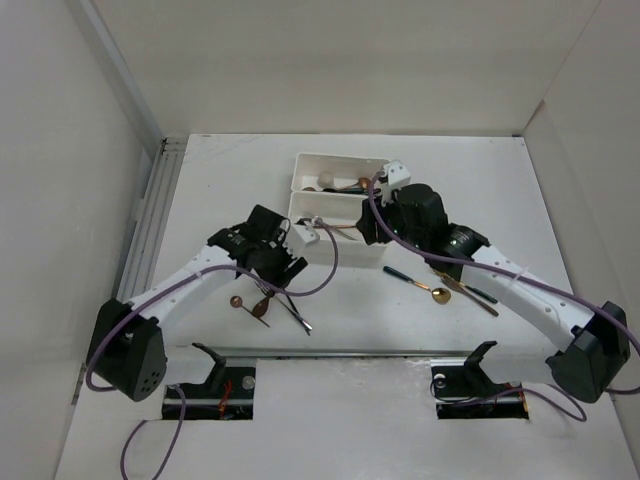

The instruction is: Sort the eating utensils into containers

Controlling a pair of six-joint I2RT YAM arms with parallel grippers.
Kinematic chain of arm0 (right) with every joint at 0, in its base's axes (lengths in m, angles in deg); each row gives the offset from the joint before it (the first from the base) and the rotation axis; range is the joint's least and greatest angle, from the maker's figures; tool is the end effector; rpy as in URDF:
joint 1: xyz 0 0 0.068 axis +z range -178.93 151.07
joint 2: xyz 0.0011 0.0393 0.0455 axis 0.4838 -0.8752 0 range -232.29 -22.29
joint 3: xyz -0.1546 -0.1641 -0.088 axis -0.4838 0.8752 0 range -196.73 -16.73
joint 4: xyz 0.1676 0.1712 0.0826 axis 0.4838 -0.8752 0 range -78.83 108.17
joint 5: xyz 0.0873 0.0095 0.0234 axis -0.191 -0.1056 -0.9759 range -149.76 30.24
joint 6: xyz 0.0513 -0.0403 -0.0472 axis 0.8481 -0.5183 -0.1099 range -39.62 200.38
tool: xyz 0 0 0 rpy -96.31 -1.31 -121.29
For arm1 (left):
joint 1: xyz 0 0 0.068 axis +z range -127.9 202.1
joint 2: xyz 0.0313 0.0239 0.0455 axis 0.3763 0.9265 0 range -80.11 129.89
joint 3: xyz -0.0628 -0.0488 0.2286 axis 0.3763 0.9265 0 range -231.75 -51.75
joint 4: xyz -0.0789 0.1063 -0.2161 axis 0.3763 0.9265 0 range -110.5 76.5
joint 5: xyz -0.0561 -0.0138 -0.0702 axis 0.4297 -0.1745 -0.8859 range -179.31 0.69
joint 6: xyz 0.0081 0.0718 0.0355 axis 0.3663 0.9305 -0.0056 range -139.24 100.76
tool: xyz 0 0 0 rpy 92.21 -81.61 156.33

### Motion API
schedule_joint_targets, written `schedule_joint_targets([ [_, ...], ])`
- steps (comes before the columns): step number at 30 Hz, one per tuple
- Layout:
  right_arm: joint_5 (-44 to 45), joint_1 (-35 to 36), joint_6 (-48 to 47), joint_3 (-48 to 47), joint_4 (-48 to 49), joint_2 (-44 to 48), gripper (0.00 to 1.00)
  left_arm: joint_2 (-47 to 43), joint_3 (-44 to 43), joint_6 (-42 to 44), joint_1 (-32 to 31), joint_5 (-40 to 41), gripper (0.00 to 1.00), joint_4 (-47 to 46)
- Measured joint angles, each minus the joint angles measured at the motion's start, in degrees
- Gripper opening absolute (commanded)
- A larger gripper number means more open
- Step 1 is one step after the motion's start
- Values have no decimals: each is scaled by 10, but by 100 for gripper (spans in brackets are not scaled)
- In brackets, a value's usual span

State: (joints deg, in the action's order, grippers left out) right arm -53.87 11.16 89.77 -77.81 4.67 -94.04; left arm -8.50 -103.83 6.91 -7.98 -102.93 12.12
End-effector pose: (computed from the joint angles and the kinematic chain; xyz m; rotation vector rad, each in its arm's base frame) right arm 0.2505 0.2015 0.2904 -0.4695 1.9637 0.4524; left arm 0.2311 -0.1528 0.1993 1.2541 2.1318 -0.3242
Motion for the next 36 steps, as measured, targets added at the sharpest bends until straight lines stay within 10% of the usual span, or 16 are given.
schedule_joint_targets([
  [17,44,5,41,56,-10,108,60,107,70,-6,-40,116,44,-90],
  [31,59,5,37,65,-15,134,60,151,54,-27,-32,89,0,-110],
  [36,64,5,32,65,-16,140,60,150,40,-33,-14,72,0,-69],
])
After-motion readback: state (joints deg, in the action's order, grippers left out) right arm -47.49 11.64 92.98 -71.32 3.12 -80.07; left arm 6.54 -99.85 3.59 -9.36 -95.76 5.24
